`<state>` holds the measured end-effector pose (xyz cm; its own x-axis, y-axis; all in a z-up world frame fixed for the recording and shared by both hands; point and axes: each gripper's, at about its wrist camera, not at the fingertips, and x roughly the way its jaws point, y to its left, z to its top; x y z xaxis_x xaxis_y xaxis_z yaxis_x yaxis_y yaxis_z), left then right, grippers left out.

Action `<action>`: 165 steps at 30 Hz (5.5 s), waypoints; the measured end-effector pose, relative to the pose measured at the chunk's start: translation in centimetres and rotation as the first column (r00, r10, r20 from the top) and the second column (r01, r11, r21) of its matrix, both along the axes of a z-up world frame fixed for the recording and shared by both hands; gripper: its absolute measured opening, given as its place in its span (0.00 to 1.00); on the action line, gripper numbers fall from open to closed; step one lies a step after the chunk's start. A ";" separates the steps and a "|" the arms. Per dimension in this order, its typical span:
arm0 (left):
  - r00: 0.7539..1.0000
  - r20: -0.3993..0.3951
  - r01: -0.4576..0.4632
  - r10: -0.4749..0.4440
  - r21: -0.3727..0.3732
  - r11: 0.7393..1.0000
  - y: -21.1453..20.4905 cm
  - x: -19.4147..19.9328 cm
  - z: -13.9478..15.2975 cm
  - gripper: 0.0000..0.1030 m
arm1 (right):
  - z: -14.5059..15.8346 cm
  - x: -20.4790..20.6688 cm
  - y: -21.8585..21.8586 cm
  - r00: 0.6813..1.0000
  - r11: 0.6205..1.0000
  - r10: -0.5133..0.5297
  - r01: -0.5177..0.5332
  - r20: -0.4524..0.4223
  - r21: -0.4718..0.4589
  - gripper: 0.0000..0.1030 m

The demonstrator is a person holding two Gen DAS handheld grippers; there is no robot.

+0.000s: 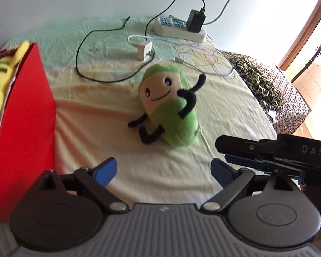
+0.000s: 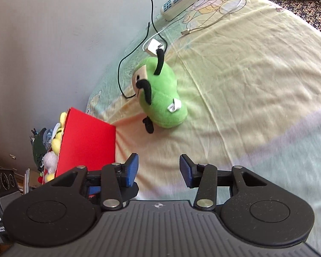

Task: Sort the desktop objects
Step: 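Move the right gripper to the green pickle plush on the bed, then close the right gripper on the green pickle plush and lift it, then carry the green pickle plush with the right gripper over the red box, then lower the green pickle plush into the box and open the right gripper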

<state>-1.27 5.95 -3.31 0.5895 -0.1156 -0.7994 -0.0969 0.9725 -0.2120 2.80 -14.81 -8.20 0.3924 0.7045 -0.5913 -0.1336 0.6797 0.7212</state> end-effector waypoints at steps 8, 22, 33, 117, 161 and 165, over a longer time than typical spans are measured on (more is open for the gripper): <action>1.000 -0.021 -0.023 0.023 0.007 1.000 -0.5 5.9 -1.3 0.92 | 0.8 6.0 -1.0 0.999 0.997 -0.042 0.040 0.032 0.060 0.56; 0.995 -0.063 -0.085 0.082 -0.050 0.995 1.2 10.0 -4.1 0.89 | -2.2 12.0 1.4 1.000 0.995 0.022 -0.021 -0.011 0.096 0.56; 0.997 -0.069 -0.052 0.047 -0.073 0.996 0.6 10.3 -4.2 0.71 | -3.8 13.1 2.9 0.995 0.985 0.097 -0.091 -0.036 0.149 0.62; 0.974 0.224 0.035 -0.023 -0.052 0.998 24.2 -10.9 5.1 0.71 | 8.8 -3.7 26.3 0.955 0.977 0.141 -0.177 0.261 0.119 0.47; 0.991 0.065 -0.129 0.118 0.203 0.971 14.2 -14.0 7.5 0.92 | 12.5 -10.9 19.8 0.925 0.987 -0.026 0.084 0.379 -0.136 0.67; 0.993 0.052 -0.109 0.101 0.190 0.976 11.2 -13.6 6.8 0.99 | 12.5 -11.2 17.8 0.925 0.980 -0.028 0.100 0.379 -0.170 0.67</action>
